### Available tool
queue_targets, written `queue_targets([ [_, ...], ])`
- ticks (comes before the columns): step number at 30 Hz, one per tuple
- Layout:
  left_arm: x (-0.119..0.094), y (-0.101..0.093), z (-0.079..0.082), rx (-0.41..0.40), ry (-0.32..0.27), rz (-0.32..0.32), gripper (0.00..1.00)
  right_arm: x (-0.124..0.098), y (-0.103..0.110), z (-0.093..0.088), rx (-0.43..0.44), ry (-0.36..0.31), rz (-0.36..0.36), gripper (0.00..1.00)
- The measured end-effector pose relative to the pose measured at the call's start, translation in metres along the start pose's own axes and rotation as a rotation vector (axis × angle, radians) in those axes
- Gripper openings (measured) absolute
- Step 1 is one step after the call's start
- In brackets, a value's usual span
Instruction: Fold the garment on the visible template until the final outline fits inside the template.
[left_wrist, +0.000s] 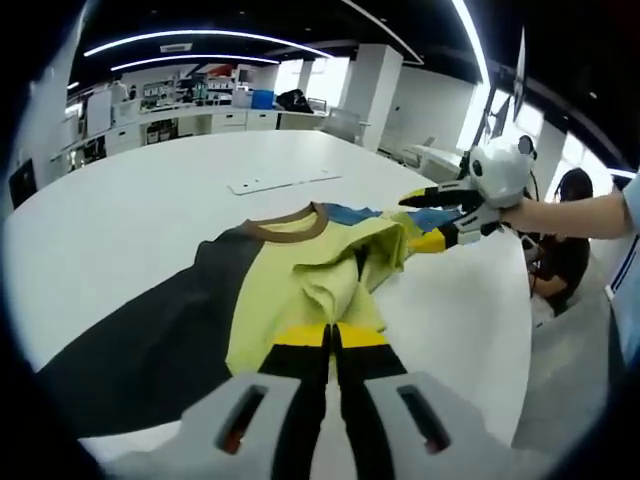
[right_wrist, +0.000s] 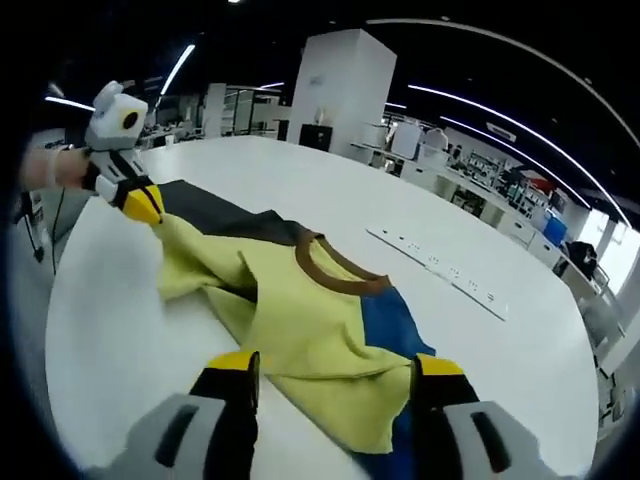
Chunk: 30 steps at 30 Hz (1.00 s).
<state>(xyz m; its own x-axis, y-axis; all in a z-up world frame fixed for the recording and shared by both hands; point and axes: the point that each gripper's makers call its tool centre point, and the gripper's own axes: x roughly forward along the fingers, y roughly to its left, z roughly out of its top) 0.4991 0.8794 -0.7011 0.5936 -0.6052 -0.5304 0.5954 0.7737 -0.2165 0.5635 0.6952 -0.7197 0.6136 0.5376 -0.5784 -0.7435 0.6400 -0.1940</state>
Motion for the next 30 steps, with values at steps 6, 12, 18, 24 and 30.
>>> queue_targets([
  [6,0.0,0.0,0.001,0.001,-0.002,-0.001,0.0,0.003,0.016,0.001,-0.003,-0.002,0.026,0.6],
  [12,0.0,0.0,0.001,0.003,-0.001,-0.002,0.0,0.007,0.028,-0.001,0.015,-0.001,0.04,0.54],
  [18,0.001,0.0,0.001,-0.003,-0.001,-0.002,0.0,0.009,0.041,-0.006,-0.003,0.014,0.04,0.42],
  [24,0.002,0.0,0.0,-0.011,0.0,-0.003,0.0,0.014,0.051,-0.008,-0.028,0.021,0.023,0.23],
  [30,0.003,-0.001,-0.001,-0.012,0.002,-0.005,0.0,0.023,0.055,-0.01,-0.019,0.023,0.006,0.18],
])
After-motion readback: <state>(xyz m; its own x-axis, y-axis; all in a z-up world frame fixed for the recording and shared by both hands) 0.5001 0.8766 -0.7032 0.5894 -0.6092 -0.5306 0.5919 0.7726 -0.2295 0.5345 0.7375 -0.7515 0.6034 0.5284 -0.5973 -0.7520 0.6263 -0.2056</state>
